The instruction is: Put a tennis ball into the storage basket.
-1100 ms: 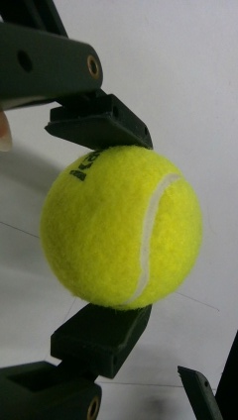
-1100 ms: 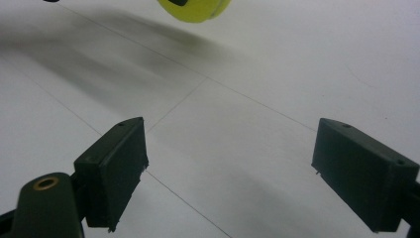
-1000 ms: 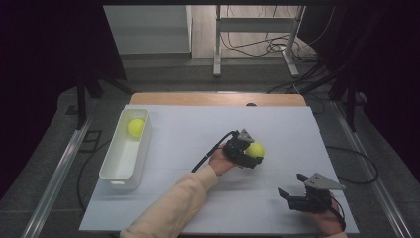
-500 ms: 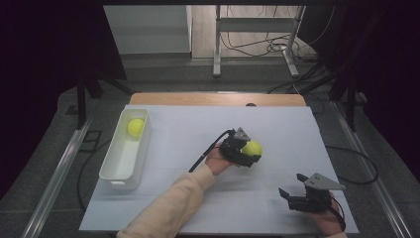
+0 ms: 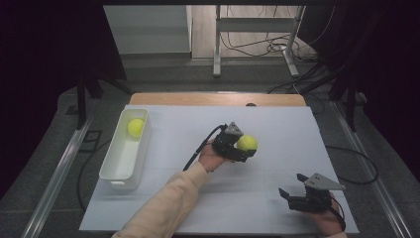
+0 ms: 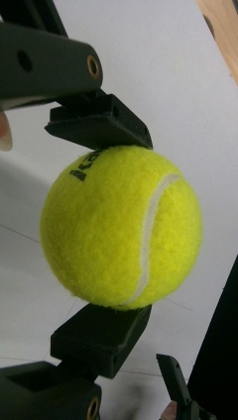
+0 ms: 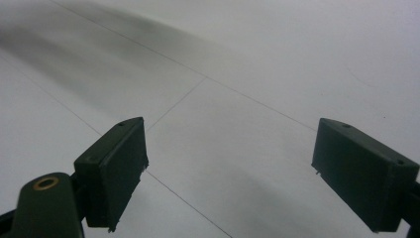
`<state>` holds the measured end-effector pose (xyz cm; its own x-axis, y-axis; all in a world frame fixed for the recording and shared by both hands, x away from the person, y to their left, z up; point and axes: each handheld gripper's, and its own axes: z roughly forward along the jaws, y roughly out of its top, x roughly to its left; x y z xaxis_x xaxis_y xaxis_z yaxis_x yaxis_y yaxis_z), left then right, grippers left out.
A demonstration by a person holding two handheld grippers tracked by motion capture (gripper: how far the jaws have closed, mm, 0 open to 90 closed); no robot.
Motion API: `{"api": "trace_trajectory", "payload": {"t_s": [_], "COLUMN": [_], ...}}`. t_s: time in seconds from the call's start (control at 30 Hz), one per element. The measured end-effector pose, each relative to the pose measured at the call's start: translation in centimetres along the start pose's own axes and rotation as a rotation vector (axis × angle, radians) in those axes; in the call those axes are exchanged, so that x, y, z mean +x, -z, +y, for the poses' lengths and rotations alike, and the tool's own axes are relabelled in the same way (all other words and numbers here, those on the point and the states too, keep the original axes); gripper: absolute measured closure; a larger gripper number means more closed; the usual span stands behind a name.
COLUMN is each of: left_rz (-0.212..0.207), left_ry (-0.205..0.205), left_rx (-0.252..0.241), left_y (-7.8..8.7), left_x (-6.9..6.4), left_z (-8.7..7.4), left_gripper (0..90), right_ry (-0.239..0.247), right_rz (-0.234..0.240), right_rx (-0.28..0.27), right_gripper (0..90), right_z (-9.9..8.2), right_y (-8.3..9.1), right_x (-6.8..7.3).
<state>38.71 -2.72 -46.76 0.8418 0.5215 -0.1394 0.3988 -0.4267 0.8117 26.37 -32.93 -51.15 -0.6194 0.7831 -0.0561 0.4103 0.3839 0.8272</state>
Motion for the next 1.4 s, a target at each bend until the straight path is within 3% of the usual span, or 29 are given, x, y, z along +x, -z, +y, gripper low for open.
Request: {"api": "trace_trajectory", "payload": {"t_s": [0.8,1.4], "left_rz": [0.043,0.053], "left_ry": [0.014,0.035], "left_rx": [-0.003,-0.035], "left_y": [2.1,4.1], "left_x": [0.7,1.1], "left_z": [-0.7,-0.9], "left_gripper": [25.5,25.5], "right_ry": [-0.001,0.0], "right_rz": [-0.002,-0.007], "right_rx": [0.001,-0.001], "right_gripper": [14.4,14.4], "right_z": [0.0,0.0], "right_y": [0.0,0.1], "right_x": [0.0,0.0]}}
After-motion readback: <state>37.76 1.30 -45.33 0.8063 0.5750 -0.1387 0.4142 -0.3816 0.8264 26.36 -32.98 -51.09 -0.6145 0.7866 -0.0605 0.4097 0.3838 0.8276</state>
